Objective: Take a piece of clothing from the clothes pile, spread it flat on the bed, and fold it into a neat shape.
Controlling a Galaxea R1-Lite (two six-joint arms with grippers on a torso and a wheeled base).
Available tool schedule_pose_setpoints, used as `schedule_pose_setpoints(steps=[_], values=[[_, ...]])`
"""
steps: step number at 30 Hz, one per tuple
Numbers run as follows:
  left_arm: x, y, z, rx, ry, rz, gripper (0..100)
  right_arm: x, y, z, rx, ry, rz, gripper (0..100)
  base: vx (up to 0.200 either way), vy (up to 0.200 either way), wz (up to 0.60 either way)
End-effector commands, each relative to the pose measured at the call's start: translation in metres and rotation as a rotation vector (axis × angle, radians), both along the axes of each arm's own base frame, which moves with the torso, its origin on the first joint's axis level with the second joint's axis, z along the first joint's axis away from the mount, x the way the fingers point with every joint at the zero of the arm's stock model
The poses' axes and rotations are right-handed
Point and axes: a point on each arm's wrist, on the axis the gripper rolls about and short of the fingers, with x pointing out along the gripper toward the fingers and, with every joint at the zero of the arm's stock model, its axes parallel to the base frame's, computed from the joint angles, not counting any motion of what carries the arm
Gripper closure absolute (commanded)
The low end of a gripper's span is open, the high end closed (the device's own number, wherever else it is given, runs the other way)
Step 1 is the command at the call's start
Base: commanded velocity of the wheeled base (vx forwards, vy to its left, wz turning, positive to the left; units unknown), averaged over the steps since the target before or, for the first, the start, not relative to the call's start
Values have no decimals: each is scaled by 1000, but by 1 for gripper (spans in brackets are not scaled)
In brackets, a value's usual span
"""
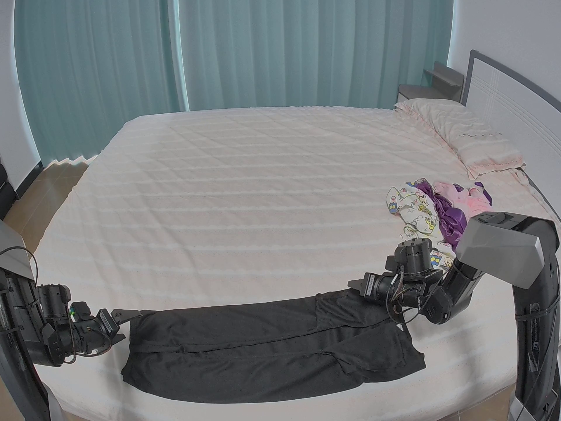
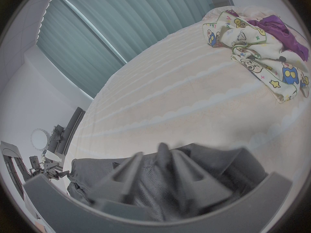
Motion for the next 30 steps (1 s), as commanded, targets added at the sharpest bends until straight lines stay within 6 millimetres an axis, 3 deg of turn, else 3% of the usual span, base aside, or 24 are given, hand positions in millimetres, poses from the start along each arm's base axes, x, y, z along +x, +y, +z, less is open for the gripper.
schedule_pose_setpoints(steps=[1, 30], values=[[0, 0, 0, 0, 1, 0, 0, 1, -2, -3, -2, 7, -6, 100, 0, 0, 0], [1, 0, 0, 2, -3, 1, 0, 6, -24, -3, -9, 1, -74, 100, 0, 0, 0]])
